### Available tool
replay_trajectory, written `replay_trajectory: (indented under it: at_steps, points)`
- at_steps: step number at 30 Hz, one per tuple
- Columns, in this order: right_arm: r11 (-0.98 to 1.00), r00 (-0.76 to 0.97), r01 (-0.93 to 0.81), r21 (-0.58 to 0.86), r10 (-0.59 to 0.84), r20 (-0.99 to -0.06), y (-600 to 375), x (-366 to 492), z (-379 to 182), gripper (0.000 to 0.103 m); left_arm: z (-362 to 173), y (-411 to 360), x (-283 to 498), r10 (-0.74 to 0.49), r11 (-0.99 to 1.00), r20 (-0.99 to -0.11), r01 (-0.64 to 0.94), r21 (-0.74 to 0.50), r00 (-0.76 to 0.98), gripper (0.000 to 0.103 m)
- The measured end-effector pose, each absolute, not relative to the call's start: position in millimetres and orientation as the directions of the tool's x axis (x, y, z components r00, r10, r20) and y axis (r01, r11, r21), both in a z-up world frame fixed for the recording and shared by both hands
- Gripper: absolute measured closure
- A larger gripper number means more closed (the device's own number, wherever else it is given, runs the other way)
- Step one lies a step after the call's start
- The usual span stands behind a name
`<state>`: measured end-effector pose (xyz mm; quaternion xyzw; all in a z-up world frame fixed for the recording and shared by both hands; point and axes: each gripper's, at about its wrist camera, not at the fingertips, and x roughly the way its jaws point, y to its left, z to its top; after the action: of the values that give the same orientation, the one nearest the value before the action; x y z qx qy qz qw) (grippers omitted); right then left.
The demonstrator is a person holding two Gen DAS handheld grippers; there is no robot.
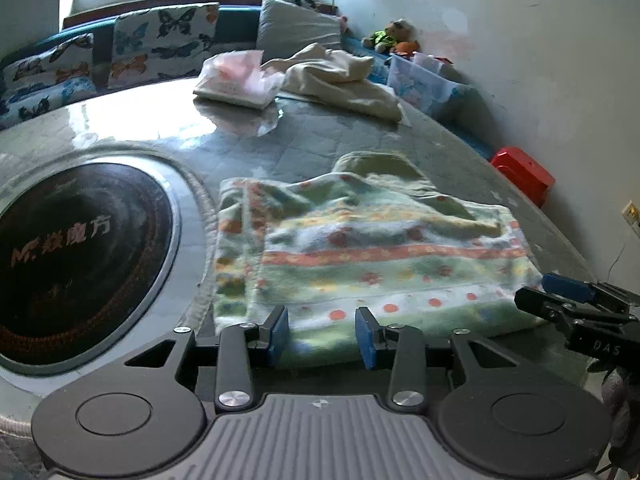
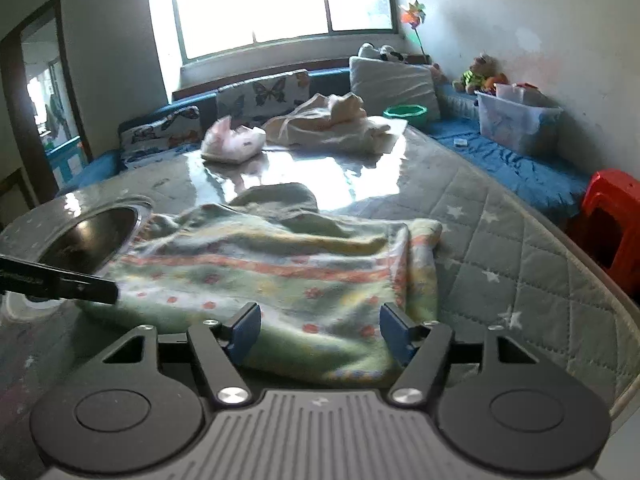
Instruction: Fold clothes
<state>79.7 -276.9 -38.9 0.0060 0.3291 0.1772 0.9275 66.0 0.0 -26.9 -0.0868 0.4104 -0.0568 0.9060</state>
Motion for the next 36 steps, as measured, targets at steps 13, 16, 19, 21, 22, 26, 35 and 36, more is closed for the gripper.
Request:
replay_trajectory:
  at_steps: [13,16,19,21,22,26,35,36]
  points:
    - [0.936,0.715,-0.337,0.102,0.325,-0.618,-270.5,81.2,-42.4,0.02,-24.8,7.3,65.2,-0.143,0.981,-0.739,-0.002,-0.192,0.658,0.052]
    - [0.936,0.719,-0.335,0.11,0.33,-0.612,-270.8,79.1,-39.9,0.012,-22.2,8.5,62.1,-0.133,0.983,-0.737,-0.007,-0.183,0.662,0.048]
    - [0.937,0.722,-0.333,0.11,0.328,-0.609,-269.6,77.2,-39.4,0.007,-19.8,7.4,58.4,-0.138,0.983,-0.731,0.002,-0.184,0.669,0.043]
    - [0.938,0.722,-0.329,0.111,0.326,-0.61,-268.6,75.9,-40.4,0.003,-19.1,4.3,56.2,-0.138,0.984,-0.73,0.009,-0.178,0.67,0.035]
    - [0.938,0.723,-0.326,0.114,0.325,-0.61,-268.2,75.3,-40.7,0.0,-18.9,2.5,54.9,-0.138,0.985,-0.729,0.013,-0.174,0.671,0.034]
    - [0.943,0.729,-0.312,0.12,0.318,-0.606,-268.3,71.0,-40.9,0.0,-17.0,-4.0,50.0,-0.141,0.986,-0.724,0.031,-0.164,0.675,0.025]
    - [0.954,0.742,-0.257,0.153,0.296,-0.601,-276.9,65.3,-42.5,0.0,-13.5,-11.7,40.9,-0.13,0.989,-0.715,0.039,-0.141,0.687,0.008]
    - [0.954,0.743,-0.256,0.153,0.296,-0.6,-277.2,64.3,-42.5,0.0,-13.5,-12.1,40.0,-0.129,0.989,-0.716,0.039,-0.141,0.686,0.006]
